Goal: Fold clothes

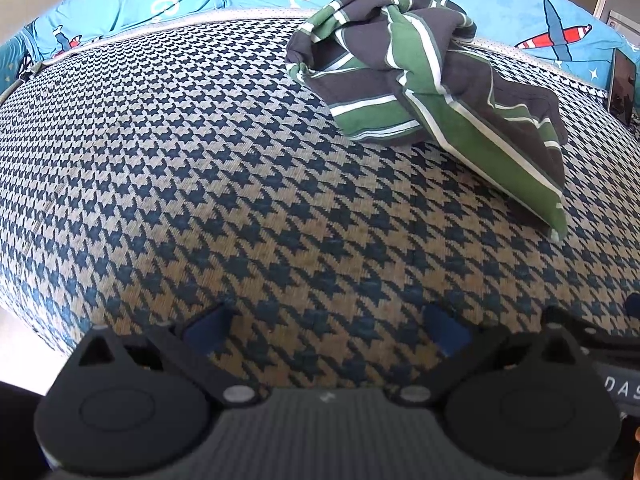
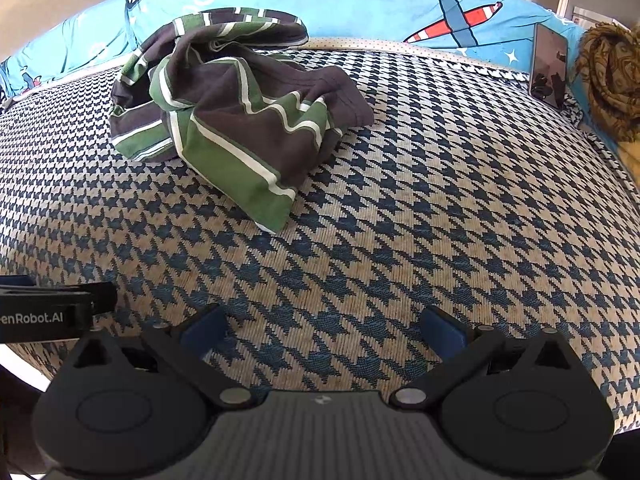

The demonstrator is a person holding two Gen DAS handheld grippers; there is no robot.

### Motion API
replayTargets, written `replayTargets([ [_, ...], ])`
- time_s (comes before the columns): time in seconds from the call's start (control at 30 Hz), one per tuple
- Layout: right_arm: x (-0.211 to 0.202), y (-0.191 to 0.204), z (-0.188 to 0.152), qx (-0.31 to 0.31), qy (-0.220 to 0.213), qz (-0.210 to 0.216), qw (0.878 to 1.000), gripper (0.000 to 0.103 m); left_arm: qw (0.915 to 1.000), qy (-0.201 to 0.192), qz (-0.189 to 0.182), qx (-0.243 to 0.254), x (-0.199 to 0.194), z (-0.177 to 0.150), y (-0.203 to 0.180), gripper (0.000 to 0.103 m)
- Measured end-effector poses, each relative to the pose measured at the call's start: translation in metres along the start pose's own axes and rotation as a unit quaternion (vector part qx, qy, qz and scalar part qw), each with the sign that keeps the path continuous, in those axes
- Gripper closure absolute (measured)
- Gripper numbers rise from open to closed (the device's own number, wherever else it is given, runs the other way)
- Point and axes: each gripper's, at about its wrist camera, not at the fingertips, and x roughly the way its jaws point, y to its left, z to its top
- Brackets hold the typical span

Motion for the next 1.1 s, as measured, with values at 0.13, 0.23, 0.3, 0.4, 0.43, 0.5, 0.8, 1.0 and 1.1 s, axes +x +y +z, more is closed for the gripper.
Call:
replayTargets([
  [0.13,-0.001,-0.001,0.0,0.006,-0.002,0.0,1.0,0.0,1.0,0.004,0.001,0.007,0.0,0.003,-0.001,0.0],
  [0.23,-0.004,-0.006,0.002,0.022,-0.004,0.011,1.0,0.0,0.9999,0.003,-0.006,0.008,-0.003,0.005,0.0,0.0],
  [0.3,-0.006,-0.009,0.003,0.033,-0.005,0.019,0.999,0.0,0.9999,-0.003,-0.014,0.006,-0.006,0.006,0.001,0.0],
  [0.4,-0.013,-0.015,0.008,0.046,-0.018,0.02,0.999,0.0,0.9997,-0.016,-0.002,0.016,-0.014,0.008,0.001,0.0],
  [0.43,-0.016,-0.016,0.01,0.047,-0.021,0.021,0.998,0.0,0.9995,-0.019,0.007,0.023,-0.016,0.008,0.001,0.0],
  [0.5,-0.02,-0.018,0.015,0.044,-0.026,0.028,0.998,0.0,0.9988,-0.024,0.016,0.039,-0.02,0.011,-0.002,0.0],
  [0.8,-0.035,-0.025,0.048,-0.025,-0.033,0.077,0.996,0.0,0.9949,-0.042,-0.001,0.092,-0.041,0.034,-0.011,0.0],
  [1.0,-0.021,-0.038,0.049,0.035,-0.005,0.133,0.991,0.0,0.9983,-0.024,-0.021,0.048,-0.032,0.042,0.003,0.0],
  [1.1,-0.019,-0.037,0.05,0.038,-0.005,0.128,0.991,0.0,0.9991,-0.018,-0.029,0.026,-0.027,0.041,0.009,0.0],
])
